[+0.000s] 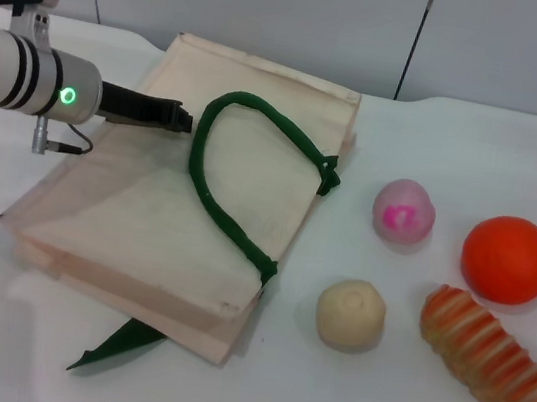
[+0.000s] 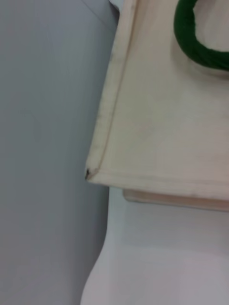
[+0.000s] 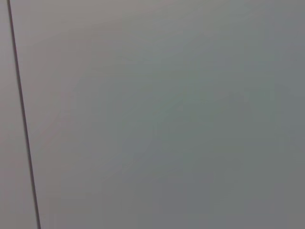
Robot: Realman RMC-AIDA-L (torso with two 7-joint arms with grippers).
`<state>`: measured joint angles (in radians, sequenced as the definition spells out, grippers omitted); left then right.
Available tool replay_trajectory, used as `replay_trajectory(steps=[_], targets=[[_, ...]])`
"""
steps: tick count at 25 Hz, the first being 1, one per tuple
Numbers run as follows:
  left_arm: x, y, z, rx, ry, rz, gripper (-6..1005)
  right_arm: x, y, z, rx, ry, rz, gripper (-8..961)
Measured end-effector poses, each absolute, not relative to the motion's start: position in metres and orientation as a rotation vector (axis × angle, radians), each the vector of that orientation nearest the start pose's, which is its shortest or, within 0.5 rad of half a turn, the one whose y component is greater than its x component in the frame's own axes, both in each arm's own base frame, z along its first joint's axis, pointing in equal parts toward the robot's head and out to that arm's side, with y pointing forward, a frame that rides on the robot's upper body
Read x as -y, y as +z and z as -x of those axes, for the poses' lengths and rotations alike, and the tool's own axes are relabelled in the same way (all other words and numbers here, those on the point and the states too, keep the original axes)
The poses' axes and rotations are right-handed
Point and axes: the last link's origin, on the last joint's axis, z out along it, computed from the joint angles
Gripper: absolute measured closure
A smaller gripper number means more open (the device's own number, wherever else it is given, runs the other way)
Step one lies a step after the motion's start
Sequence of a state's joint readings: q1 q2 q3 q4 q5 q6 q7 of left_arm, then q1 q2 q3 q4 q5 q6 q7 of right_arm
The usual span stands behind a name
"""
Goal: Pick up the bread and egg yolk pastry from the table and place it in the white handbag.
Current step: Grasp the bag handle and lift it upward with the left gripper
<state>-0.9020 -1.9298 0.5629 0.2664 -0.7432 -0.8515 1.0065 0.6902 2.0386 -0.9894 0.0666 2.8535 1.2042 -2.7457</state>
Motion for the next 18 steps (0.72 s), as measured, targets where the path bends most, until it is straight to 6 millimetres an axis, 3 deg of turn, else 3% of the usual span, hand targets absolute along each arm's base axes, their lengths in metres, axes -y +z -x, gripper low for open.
replay_trajectory(steps=[8,13,16,18], targets=[[-0.446,0.003,0.26,1.44,-0.303,2.193,862,-0.393,0.029,-0.302,-0.612,0.892,1.479,73],[-0.446,0.003,0.258,1.469,-0.296,2.194,720,-0.394,0.029,-0.3,-0.608,0.897,1.481,73],[-0.445,0.003,0.259,1.493,-0.273,2.182,507,-0.394,0.03,-0.299,-0.603,0.902,1.481,73],[-0.445,0.002,0.26,1.502,-0.252,2.18,481,-0.394,0.03,-0.299,-0.602,0.903,1.48,73]])
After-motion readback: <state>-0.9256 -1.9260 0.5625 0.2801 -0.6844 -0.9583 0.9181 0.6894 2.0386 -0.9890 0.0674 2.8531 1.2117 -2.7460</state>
